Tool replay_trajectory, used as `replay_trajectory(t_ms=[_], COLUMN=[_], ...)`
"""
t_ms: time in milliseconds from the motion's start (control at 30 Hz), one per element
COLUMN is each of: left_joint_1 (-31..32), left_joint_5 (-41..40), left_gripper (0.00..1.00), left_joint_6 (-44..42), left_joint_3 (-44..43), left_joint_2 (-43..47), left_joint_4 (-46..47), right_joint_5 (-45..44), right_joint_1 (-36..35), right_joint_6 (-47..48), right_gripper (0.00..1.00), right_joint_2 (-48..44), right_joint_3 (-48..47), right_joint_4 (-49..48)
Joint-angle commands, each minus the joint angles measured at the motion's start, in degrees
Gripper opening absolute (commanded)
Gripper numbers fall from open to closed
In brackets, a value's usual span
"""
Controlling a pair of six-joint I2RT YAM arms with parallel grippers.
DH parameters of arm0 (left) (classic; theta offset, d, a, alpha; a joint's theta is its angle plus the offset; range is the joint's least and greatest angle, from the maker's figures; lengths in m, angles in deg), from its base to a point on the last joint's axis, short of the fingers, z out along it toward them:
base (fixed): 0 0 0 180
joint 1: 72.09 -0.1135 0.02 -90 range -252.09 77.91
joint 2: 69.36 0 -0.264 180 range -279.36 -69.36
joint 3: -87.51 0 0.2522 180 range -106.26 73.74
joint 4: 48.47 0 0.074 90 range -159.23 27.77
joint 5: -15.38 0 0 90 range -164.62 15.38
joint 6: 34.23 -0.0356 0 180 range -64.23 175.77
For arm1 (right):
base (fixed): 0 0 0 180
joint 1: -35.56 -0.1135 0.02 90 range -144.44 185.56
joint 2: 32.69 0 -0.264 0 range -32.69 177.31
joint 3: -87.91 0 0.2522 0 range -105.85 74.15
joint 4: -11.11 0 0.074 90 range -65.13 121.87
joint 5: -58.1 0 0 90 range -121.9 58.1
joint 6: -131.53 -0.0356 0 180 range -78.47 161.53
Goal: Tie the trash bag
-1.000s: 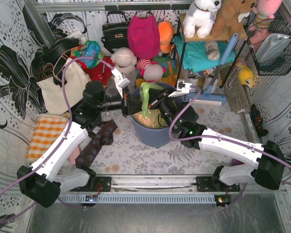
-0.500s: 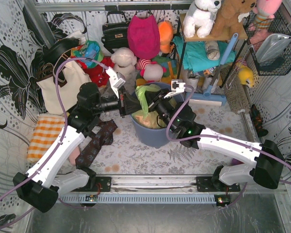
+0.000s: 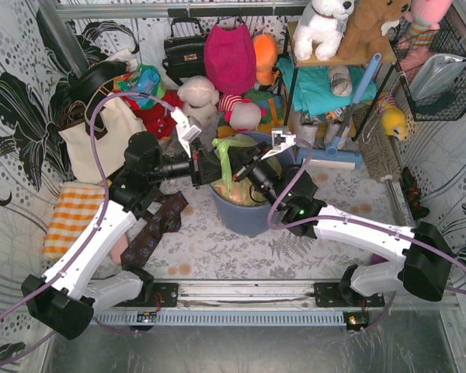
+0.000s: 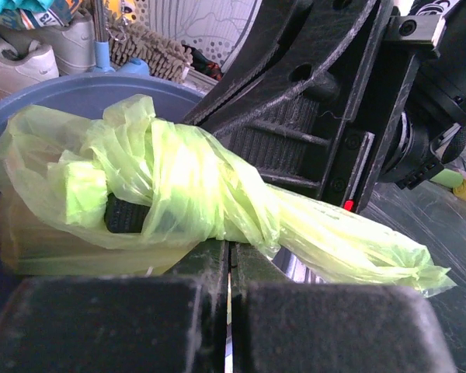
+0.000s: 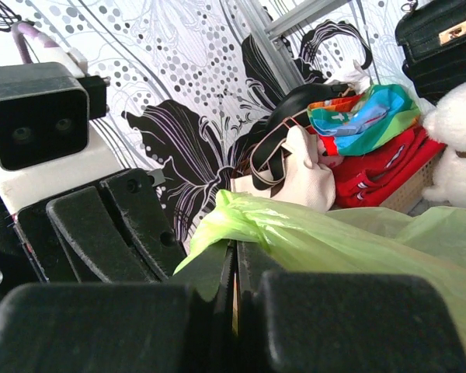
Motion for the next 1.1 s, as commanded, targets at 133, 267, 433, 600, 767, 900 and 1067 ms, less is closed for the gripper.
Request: replay_trajectory(t_ms=[133, 267, 433, 600, 767, 900, 1067], left_joint_1=[0.37, 0.32, 0.37, 0.36, 0.29, 0.26, 0.27], left_joint_5=[5.0, 7.53, 8.85, 9.13, 3.59, -3.61, -13.65], left_gripper=[0.0, 0.0, 0.0, 0.0, 0.06, 0.19, 0.24], left_joint_6=[-0.75, -0.82, -3.83, -3.76, -5.45, -9.5, -9.64], left_joint_3=[-0.42, -0.32, -2.21, -2.47, -3.92, -6.52, -9.17], left_joint_2=[-0.87, -0.16, 0.37, 1.44, 1.89, 2.74, 4.94], left_joint_4=[-0.15, -0.86, -6.9, -7.92, -11.5, -16.38, -18.3], right_joint_5=[2.86, 1.74, 1.21, 1.56, 3.26, 4.7, 6.48], right_joint_1=[0.12, 0.38, 0.74, 1.5, 1.85, 1.89, 1.98], right_joint_6=[1.31, 1.31, 1.55, 0.15, -0.83, -1.24, -0.77], right_gripper=[0.0, 0.0, 0.0, 0.0, 0.0, 0.0, 0.0], right_joint_2=[1.64, 2.49, 3.67, 5.29, 5.77, 5.36, 4.95], right_joint_3=[2.57, 4.45, 6.41, 7.21, 8.08, 8.8, 9.3], right_joint_4=[-10.95, -14.91, -19.48, -23.18, -25.93, -26.72, -27.66])
